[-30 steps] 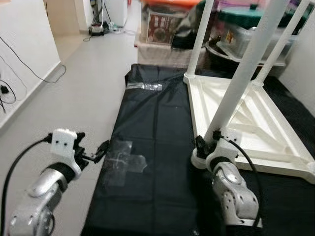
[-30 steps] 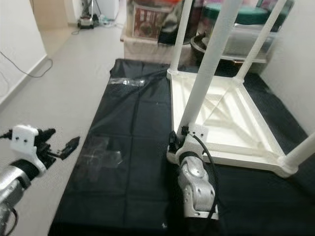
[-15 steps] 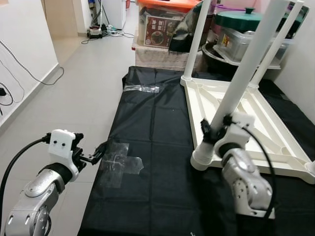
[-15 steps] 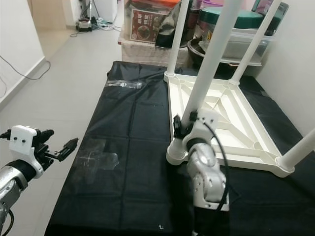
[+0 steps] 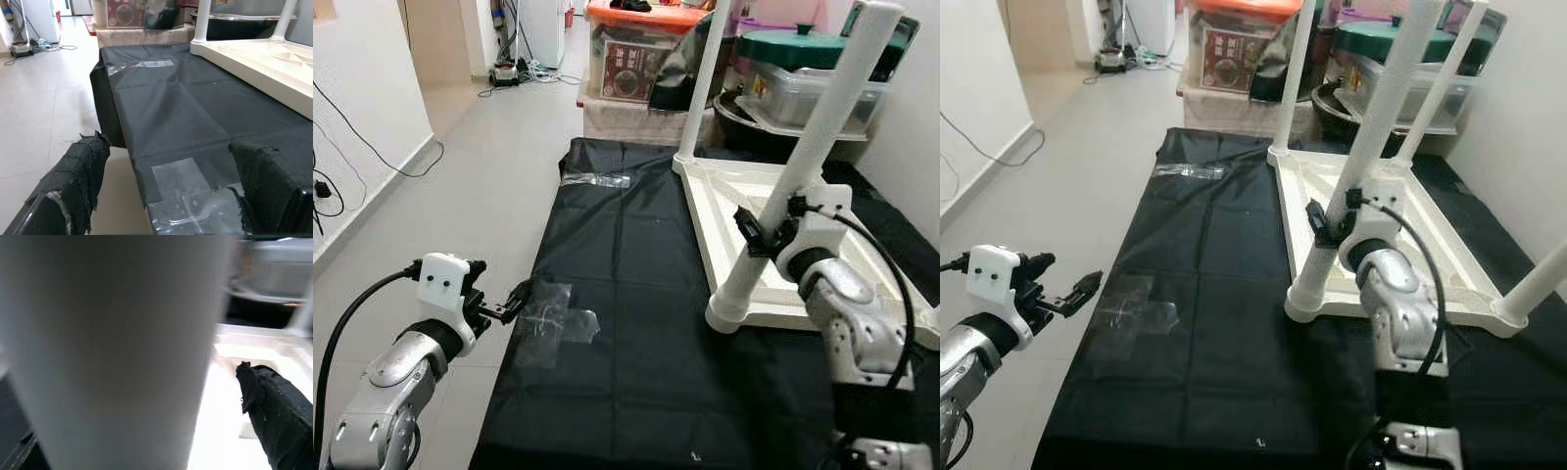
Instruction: Building children table
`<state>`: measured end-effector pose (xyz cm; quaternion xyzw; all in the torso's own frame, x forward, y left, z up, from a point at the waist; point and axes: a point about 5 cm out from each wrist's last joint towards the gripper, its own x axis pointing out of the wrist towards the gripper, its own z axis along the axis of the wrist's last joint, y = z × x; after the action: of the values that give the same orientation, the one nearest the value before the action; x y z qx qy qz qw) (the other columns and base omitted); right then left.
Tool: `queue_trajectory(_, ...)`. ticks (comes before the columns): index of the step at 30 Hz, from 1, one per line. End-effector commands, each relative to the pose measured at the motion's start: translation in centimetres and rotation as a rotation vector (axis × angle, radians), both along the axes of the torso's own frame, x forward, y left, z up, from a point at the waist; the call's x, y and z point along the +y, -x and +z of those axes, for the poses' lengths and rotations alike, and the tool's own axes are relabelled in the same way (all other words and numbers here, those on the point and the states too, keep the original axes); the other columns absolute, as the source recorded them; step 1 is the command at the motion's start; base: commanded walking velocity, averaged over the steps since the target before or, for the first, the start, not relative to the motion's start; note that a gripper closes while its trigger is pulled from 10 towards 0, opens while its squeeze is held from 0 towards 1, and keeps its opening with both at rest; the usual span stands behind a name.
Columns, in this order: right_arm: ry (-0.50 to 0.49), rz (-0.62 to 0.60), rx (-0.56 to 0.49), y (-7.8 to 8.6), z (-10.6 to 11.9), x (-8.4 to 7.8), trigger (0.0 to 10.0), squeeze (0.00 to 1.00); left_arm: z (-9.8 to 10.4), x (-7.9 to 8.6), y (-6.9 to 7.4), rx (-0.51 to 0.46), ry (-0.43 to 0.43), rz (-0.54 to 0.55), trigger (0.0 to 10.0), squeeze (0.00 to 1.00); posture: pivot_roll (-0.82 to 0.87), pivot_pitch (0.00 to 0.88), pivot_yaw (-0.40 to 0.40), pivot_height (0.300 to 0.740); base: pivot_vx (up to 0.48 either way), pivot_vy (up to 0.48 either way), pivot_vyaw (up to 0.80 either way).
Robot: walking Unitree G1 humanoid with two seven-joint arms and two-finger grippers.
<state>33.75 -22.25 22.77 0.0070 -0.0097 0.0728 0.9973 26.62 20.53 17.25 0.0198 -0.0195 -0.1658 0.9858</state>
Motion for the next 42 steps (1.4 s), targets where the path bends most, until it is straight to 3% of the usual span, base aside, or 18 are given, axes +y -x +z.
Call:
queue_trajectory(1,-0.010,0.098,-0.012,-0.2,0.2,-0.2,10.0,0.00,-0.4,-0.4,-0.1,0.010,0.004,-0.017,10.0,0.00,0.06,0.000,-0.101,0.740,0.000,0.000,0.00)
queue_trajectory(2,-0.010,0.098,-0.012,-0.2,0.2,-0.2,10.0,0.00,-0.4,-0.4,-0.1,0.010,0.004,-0.017,10.0,0.00,0.06,0.000,-0.101,0.740,0.000,0.000,0.00)
queue_trajectory(3,0.014,0.237,-0.006,-0.2,-0.1,-0.2,10.0,0.00,-0.4,-0.5,-0.2,0.009,0.003,-0.021,10.0,0.00,0.06,0.000,-0.103,0.740,0.000,0.000,0.00)
queue_trajectory(4,0.014,0.237,-0.006,-0.2,-0.1,-0.2,10.0,0.00,-0.4,-0.5,-0.2,0.009,0.003,-0.021,10.0,0.00,0.06,0.000,-0.103,0.740,0.000,0.000,0.00)
queue_trajectory(6,0.057,0.347,0.000,-0.4,-0.5,-0.3,10.0,0.00,-0.4,-0.5,-0.2,0.008,0.003,-0.025,10.0,0.00,0.06,0.000,-0.102,0.740,0.000,0.000,0.00)
queue_trajectory(12,0.115,0.418,0.036,-1.3,-1.5,-1.0,10.0,0.00,-0.4,-0.6,-0.2,0.007,-0.003,-0.030,10.0,0.00,0.08,0.000,-0.107,0.740,0.000,0.000,0.00)
queue_trajectory(13,0.130,0.440,0.063,-1.7,-1.9,-1.2,9.4,0.00,-0.4,-0.6,-0.3,0.005,-0.004,-0.030,10.0,0.00,0.08,0.000,-0.111,0.740,0.000,0.000,0.00)
queue_trajectory(15,0.148,0.454,0.082,-2.0,-2.2,-1.6,9.3,0.00,-0.3,-0.5,-0.2,0.003,-0.005,-0.030,10.0,0.00,0.09,0.000,-0.116,0.740,0.000,0.000,0.00)
queue_trajectory(16,0.154,0.438,0.096,-2.4,-2.3,-2.0,3.7,0.00,-0.3,-0.5,-0.2,0.002,-0.006,-0.029,10.0,0.00,0.09,0.000,-0.119,0.740,0.000,0.000,0.00)
queue_trajectory(17,0.148,0.427,0.100,-2.7,-2.2,-2.4,2.7,0.00,-0.3,-0.5,-0.2,0.000,-0.007,-0.029,10.0,0.00,0.09,0.000,-0.119,0.740,0.000,0.000,0.00)
queue_trajectory(18,0.150,0.410,0.097,-2.9,-2.0,-2.7,0.0,0.00,-0.3,-0.5,-0.1,0.000,-0.008,-0.029,10.0,0.00,0.09,0.000,-0.121,0.740,0.000,0.000,0.00)
queue_trajectory(24,0.139,0.382,0.086,-3.1,-1.8,-3.3,0.0,0.00,-0.3,-0.4,-0.1,0.000,-0.010,-0.029,10.0,0.00,0.09,0.000,-0.124,0.740,0.000,0.000,0.00)
queue_trajectory(28,0.089,0.295,0.082,-3.0,-2.9,-4.5,0.0,0.00,-0.3,-0.4,-0.1,-0.002,-0.014,-0.027,10.0,0.00,0.10,0.000,-0.124,0.740,0.000,0.000,0.00)
queue_trajectory(42,0.006,0.259,0.066,-2.5,-5.2,-4.9,0.0,0.00,-0.3,-0.3,-0.3,-0.001,-0.024,-0.034,10.0,0.00,0.09,0.000,-0.115,0.740,0.000,0.000,0.00)
